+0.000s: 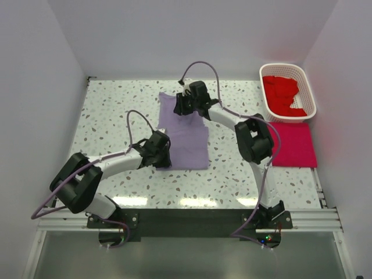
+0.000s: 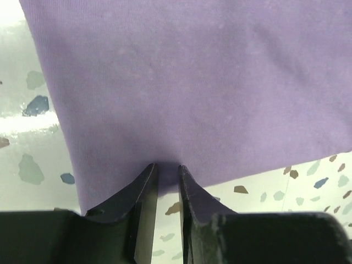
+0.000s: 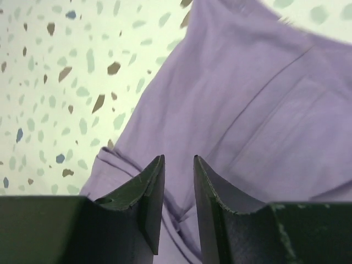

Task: Fold and stack the t-shirts
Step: Fold the tshirt

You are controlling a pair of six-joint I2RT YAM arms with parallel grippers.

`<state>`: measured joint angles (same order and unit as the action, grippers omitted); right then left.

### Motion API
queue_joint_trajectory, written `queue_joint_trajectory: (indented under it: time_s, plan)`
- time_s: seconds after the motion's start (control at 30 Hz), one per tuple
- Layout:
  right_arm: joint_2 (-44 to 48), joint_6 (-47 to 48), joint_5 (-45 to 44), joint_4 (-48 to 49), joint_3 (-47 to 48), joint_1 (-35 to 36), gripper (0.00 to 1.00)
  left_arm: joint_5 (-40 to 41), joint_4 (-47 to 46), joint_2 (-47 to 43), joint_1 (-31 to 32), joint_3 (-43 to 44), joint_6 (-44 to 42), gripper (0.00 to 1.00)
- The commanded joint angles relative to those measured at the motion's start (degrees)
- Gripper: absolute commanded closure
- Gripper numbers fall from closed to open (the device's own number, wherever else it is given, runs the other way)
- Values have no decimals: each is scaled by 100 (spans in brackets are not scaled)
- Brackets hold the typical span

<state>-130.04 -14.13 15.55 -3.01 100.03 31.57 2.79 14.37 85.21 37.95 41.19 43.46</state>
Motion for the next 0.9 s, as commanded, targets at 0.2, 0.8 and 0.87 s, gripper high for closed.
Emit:
queue_joint_trajectory:
  time_s: [0.2, 0.8, 0.87]
  plan:
    - [1524, -827, 1001, 616, -1598, -616, 66, -243, -680, -997, -691, 3, 163, 68]
    - [533, -1918, 2330, 1909, -2778, -1645, 67, -1544, -2878, 2244, -2231, 1313, 180, 78]
    - [383, -1865, 2312, 1944, -2787, -1724, 67, -1570, -2975, 2342, -2283, 1164, 163, 78]
